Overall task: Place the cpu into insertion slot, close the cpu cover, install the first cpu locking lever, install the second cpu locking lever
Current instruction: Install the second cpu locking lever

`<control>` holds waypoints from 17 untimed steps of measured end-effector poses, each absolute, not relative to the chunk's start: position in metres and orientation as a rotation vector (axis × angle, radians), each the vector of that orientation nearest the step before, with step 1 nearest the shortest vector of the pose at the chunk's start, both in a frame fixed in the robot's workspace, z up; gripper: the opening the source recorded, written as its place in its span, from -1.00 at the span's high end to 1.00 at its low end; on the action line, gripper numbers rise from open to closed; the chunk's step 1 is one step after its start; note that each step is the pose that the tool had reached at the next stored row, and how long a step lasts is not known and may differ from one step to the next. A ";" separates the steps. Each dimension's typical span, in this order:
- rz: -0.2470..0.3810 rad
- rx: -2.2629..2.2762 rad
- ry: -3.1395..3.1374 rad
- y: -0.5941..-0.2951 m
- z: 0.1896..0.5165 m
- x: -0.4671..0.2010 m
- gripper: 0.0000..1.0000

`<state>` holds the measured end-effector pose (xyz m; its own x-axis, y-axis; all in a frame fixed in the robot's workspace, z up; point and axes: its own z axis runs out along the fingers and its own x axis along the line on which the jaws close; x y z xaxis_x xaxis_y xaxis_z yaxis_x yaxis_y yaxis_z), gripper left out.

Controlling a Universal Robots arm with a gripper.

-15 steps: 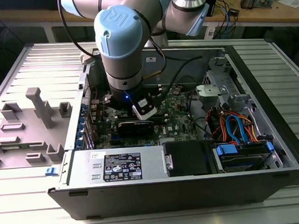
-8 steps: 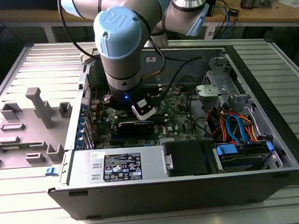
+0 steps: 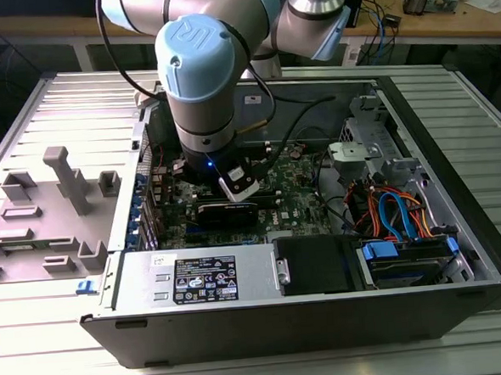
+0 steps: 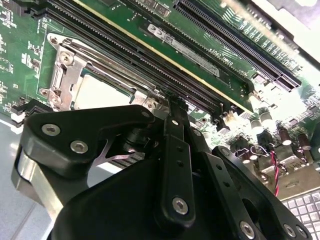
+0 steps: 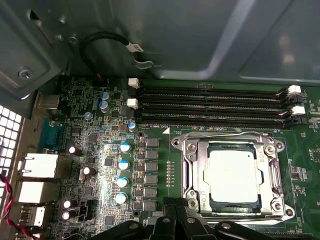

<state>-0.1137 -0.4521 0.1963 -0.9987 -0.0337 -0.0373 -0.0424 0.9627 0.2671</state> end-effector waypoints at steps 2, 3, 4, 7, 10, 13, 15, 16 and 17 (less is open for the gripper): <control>0.420 -0.059 3.080 -0.452 0.196 -0.114 0.79; 0.419 -0.060 3.080 -0.453 0.196 -0.114 0.79; 0.418 -0.060 3.080 -0.453 0.196 -0.114 0.79; 0.418 -0.060 3.080 -0.453 0.196 -0.114 0.79; 0.410 -0.060 3.081 -0.453 0.196 -0.114 0.79; 0.405 -0.060 3.082 -0.453 0.196 -0.114 0.79; 0.404 -0.060 3.082 -0.453 0.197 -0.114 0.79; 0.404 -0.060 3.082 -0.453 0.198 -0.114 0.79; 0.404 -0.060 3.082 -0.453 0.199 -0.114 0.79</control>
<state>-0.1137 -0.4533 0.1992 -0.9987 -0.0341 -0.0372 -0.0425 0.9655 0.2568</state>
